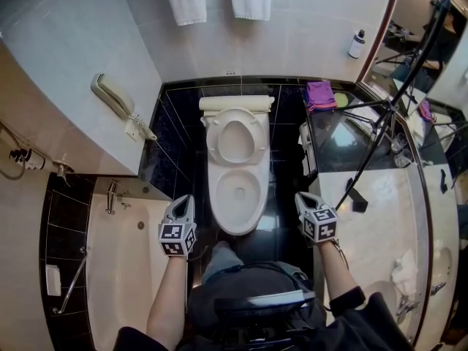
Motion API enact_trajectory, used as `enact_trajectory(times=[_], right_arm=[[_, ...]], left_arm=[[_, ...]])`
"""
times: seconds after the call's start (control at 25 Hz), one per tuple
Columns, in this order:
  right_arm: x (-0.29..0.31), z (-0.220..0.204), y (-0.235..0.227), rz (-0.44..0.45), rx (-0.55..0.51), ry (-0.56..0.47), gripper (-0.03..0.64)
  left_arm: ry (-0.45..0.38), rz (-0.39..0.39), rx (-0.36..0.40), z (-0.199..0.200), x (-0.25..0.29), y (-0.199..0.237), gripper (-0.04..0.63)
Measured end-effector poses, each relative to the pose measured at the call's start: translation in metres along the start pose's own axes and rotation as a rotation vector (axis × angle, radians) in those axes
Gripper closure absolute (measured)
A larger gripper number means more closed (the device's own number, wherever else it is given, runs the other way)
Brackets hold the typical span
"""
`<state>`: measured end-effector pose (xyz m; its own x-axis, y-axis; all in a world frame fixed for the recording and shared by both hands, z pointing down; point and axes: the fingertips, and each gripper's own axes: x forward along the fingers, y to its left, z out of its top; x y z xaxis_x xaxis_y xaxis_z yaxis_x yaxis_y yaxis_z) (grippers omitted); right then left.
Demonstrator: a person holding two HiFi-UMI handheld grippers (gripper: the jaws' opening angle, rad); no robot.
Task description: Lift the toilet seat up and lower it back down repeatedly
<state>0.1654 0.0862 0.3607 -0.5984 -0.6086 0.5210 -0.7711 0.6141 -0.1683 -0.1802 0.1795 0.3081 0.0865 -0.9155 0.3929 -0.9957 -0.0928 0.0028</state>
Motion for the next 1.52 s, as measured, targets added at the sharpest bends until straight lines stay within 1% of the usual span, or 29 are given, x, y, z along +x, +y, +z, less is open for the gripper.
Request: enact_trajectory(times=[0.12,0.4,0.56,0.64,0.8,1.0,1.2,1.28,1.36,1.52], right_arm=[[0.005,-0.003,0.001,-0.006,-0.009,0.017,0.601],[0.030,0.000,0.005,-0.025,-0.072,0.046,0.600],[0.055,0.008,0.001,-0.041,-0.136,0.060,0.597],[0.069,0.018,0.002,-0.037,-0.164,0.068,0.565],[0.101,0.044,0.002,-0.034,-0.226,0.083,0.542],[0.151,0.069,-0.007,-0.027,-0.327,0.109,0.455],[0.214,0.094,-0.017,-0.030,-0.443,0.124,0.397],[0.242,0.105,-0.022,-0.033,-0.497,0.131,0.396],[0.271,0.109,-0.027,-0.022,-0.559,0.146,0.377],[0.326,0.123,-0.033,-0.007,-0.673,0.170,0.351]], left_arm=[[0.009,0.001,-0.001,-0.003,0.002,0.002,0.595],[0.050,-0.020,0.018,-0.008,0.020,0.007,0.595],[0.070,-0.038,0.037,-0.007,0.043,0.007,0.595],[0.078,-0.052,0.051,-0.006,0.057,0.007,0.595],[0.102,-0.095,0.062,-0.004,0.089,0.002,0.595],[0.116,-0.132,0.086,-0.003,0.136,0.002,0.595],[0.125,-0.177,0.103,0.002,0.186,0.006,0.595],[0.127,-0.191,0.114,0.003,0.207,0.009,0.595],[0.134,-0.212,0.117,0.005,0.226,0.009,0.595],[0.135,-0.223,0.126,0.001,0.263,0.014,0.595]])
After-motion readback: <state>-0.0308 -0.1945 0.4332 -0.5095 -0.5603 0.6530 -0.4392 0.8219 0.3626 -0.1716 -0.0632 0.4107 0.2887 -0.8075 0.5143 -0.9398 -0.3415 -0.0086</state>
